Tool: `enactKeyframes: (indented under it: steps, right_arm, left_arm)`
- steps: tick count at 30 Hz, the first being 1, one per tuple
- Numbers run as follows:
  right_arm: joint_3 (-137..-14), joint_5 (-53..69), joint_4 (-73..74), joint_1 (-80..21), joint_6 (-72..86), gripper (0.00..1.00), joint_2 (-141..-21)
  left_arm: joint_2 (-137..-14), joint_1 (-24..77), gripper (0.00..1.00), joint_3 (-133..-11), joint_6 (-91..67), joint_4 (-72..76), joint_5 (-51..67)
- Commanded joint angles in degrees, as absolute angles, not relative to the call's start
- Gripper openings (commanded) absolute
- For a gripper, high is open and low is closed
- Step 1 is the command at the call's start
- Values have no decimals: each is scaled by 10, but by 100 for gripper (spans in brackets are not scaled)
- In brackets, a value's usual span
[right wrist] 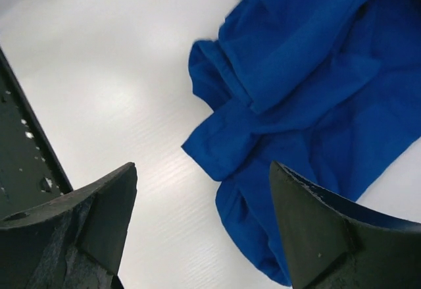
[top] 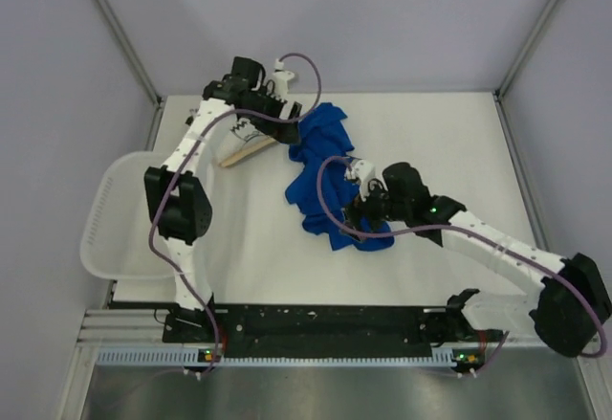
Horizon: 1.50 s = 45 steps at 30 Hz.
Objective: Fold and stack the t-shirts
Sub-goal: Move the tshirt to the center of the board, then flatten out the tshirt
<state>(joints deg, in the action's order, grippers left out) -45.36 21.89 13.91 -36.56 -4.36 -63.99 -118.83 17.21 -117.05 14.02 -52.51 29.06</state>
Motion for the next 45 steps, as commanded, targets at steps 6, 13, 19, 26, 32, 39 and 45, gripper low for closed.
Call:
enactKeyframes:
  steps: [6,13,19,26,32,39,45]
  right_arm:
    - [-536,47,57,-457,-32,79,-801]
    - [-669,-14,147,-457,-61,60,-968]
    - [-718,28,236,-457,-82,33,-1024]
    - [-822,75,313,-456,-105,0,-975]
    - [-927,171,356,-441,-137,0,-810]
    - [-874,346,380,-221,-71,0,-622]
    - [-820,429,389,-133,-66,0,-572]
  left_arm:
    - [-957,54,99,-1052,178,-511,313]
    - [-854,-16,99,-958,201,-498,303]
    - [-817,-22,99,-942,228,-511,310]
    - [-806,-22,99,-933,234,-490,327]
    - [-785,-22,99,-955,240,-485,330]
    - [-781,-3,99,-980,282,-525,376]
    - [-813,154,99,-941,369,-551,338]
